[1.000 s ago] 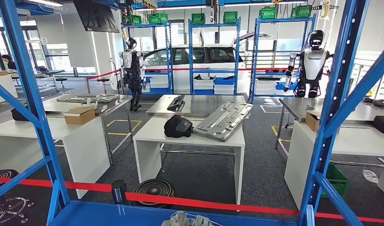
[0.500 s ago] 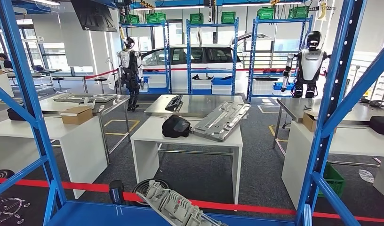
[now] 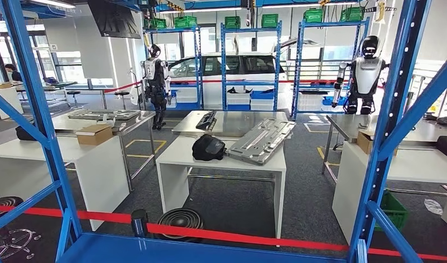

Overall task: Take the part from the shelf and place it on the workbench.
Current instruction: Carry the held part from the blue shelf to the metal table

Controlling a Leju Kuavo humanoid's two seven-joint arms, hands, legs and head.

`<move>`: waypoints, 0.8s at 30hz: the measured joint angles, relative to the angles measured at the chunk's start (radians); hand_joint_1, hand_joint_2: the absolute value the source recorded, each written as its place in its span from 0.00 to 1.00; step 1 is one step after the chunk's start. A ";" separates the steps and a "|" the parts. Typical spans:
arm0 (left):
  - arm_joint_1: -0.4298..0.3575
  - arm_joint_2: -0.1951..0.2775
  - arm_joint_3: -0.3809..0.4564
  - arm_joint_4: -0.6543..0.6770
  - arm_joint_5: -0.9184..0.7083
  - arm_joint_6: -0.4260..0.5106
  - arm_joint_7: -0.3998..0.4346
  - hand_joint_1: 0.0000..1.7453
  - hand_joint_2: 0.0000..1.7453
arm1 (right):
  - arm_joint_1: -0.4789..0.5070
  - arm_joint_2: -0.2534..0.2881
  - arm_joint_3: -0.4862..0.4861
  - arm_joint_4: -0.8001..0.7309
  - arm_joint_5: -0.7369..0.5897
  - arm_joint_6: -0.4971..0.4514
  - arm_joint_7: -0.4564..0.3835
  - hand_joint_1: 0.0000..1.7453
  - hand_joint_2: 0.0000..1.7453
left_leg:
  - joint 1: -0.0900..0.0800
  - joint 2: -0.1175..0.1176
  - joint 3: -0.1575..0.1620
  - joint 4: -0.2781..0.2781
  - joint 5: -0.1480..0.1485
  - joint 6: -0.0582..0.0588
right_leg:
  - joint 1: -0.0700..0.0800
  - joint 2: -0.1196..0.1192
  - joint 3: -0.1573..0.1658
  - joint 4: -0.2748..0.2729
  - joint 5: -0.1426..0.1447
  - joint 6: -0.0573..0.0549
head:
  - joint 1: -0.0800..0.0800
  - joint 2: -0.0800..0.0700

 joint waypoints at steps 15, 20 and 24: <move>-0.016 0.001 0.043 0.008 -0.058 -0.032 -0.010 0.00 1.00 | -0.018 -0.073 0.025 -0.001 -0.237 0.149 0.013 1.00 1.00 | -0.006 0.000 0.009 0.004 -0.009 0.014 | 0.004 -0.002 -0.005 -0.005 0.020 -0.004 | -0.004 0.000; -0.027 -0.001 0.059 0.014 -0.064 -0.031 -0.014 0.00 1.00 | -0.017 -0.130 0.034 0.008 -0.240 0.157 -0.002 1.00 1.00 | 0.001 0.007 -0.002 -0.032 0.035 0.035 | 0.004 -0.002 -0.063 0.125 -0.073 0.000 | -0.001 0.000; -0.029 -0.001 0.061 0.021 -0.064 -0.032 -0.014 0.00 1.00 | -0.016 -0.166 0.041 0.020 -0.238 0.156 -0.006 1.00 1.00 | -0.003 0.009 -0.043 -0.028 0.063 0.035 | 0.000 -0.003 -0.081 0.250 -0.124 0.018 | 0.001 0.000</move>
